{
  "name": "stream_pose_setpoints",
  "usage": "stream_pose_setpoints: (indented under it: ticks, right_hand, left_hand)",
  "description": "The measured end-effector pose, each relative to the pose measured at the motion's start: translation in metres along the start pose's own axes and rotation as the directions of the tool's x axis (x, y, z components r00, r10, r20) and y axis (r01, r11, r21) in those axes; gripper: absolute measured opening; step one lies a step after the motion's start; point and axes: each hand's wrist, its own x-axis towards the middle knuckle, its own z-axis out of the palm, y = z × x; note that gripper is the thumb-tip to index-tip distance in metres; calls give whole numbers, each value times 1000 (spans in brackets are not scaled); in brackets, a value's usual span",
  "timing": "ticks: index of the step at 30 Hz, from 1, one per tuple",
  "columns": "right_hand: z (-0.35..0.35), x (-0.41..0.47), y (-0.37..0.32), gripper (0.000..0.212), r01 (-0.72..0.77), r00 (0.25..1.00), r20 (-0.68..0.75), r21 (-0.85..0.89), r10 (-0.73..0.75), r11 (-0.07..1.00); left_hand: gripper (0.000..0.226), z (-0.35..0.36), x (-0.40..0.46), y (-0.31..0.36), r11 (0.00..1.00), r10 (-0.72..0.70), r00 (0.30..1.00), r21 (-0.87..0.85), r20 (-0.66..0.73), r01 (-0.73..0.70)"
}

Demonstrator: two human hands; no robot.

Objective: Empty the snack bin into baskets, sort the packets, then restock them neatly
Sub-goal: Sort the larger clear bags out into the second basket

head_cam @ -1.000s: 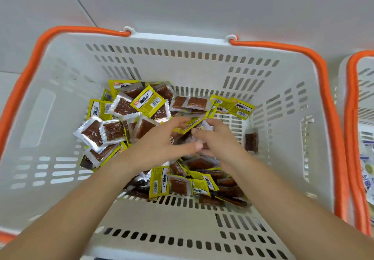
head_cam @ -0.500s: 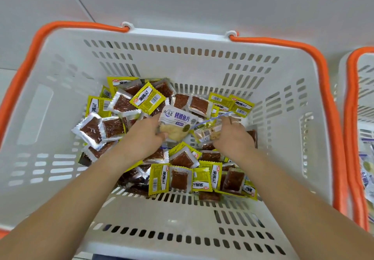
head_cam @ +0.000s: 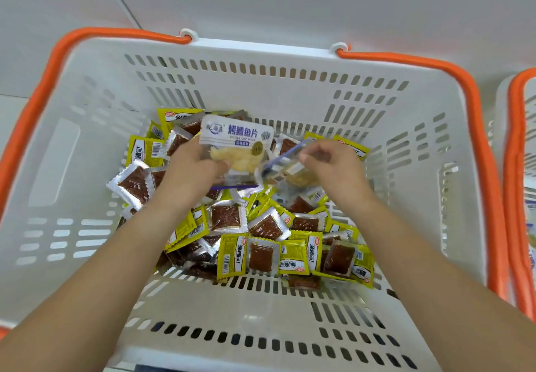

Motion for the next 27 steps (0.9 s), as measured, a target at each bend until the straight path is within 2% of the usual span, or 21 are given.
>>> stream_pose_setpoints:
  ticks: [3, 7, 9, 12, 14, 16, 17, 19, 21, 22, 23, 24, 26, 27]
  right_hand:
    - [-10, -6, -26, 23, 168, 984, 69, -20, -166, 986]
    - [-19, -9, -38, 11, 177, 967, 125, 296, -222, 938]
    - [-20, -9, -38, 10, 173, 975, 62, 382, -212, 908]
    - [-17, -8, -38, 18, 168, 980, 25, 409, -196, 897]
    - [-14, -9, -38, 12, 157, 979, 59, 398, -196, 904]
    - [-13, -10, -39, 7, 149, 982, 49, 398, -184, 905]
    - [-13, -11, -36, 7, 142, 986, 23, 385, -164, 912]
    - [-13, -8, -27, 24, 104, 995, -22, 236, -102, 966]
    - [-11, -9, -15, 38, 82, 997, 9, -168, -82, 982]
    - [-6, -15, -7, 43, 110, 993, 84, -396, -83, 912]
    - [2, -23, 3, 49, 198, 974, 206, -578, -93, 791]
    - [12, -35, 13, 57, 344, 924, 366, -683, -105, 645]
    - [32, -57, 33, 73, 632, 746, 662, -672, -68, 386]
    - [39, -62, 44, 80, 696, 682, 731, -642, -17, 320]
  left_hand:
    - [31, -7, -2, 9, 977, 53, 997, -202, -56, -64]
    - [35, -8, -12, 16, 946, 209, 967, -223, -144, -237]
    - [28, -6, -18, 23, 944, 209, 974, -240, -90, -225]
    - [12, 4, -29, 33, 951, 162, 982, -281, 96, -130]
    - [7, 15, -34, 34, 972, 169, 969, -192, 179, -134]
    - [11, 19, -32, 29, 985, 168, 972, -64, 162, -159]
    - [12, 17, -29, 24, 986, 163, 977, -7, 136, -164]
    - [11, 10, -22, 18, 986, 156, 986, 52, 57, -159]
    - [16, -1, -15, 14, 984, 164, 984, 77, -69, -159]
    - [17, -7, -12, 12, 983, 171, 976, 86, -133, -161]
    - [17, -13, -9, 11, 982, 179, 965, 90, -191, -165]
    - [16, -18, -7, 12, 985, 170, 956, 74, -238, -156]
    - [14, -24, -2, 11, 991, 136, 946, 20, -295, -136]
    - [13, -25, -1, 10, 991, 132, 944, 17, -302, -132]
